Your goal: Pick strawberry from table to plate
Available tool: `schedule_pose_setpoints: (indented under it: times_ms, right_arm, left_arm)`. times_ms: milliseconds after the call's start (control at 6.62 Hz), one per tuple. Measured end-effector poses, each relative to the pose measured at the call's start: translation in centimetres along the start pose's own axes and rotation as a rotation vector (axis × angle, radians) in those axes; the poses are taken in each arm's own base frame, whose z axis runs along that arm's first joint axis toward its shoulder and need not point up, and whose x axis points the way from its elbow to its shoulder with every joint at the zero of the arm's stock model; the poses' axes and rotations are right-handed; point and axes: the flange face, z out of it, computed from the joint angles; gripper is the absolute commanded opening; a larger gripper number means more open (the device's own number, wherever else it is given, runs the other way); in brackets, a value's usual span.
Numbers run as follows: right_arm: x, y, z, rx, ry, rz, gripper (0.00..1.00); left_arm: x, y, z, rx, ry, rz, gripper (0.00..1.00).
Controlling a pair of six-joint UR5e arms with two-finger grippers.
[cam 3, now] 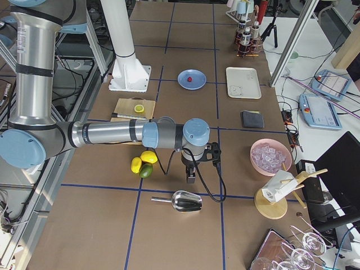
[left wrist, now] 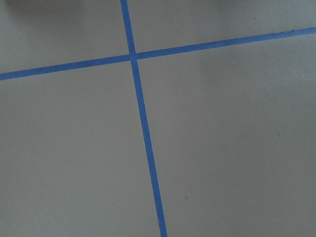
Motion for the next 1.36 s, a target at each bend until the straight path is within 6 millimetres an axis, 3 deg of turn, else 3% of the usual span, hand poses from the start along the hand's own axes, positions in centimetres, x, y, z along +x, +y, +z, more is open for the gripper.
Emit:
schedule_pose_setpoints:
  times_ms: [604, 1358]
  right_arm:
    - [-0.05, -0.06, -0.04, 0.002, 0.0, -0.005, 1.0]
    - [-0.02, -0.05, -0.03, 0.002, 0.001, -0.006, 1.0]
  left_arm:
    - [0.67, -1.01, -0.73, 0.027, -0.023, 0.038, 1.0]
    - [0.48, -0.53, -0.87, 0.029, -0.027, 0.031, 1.0]
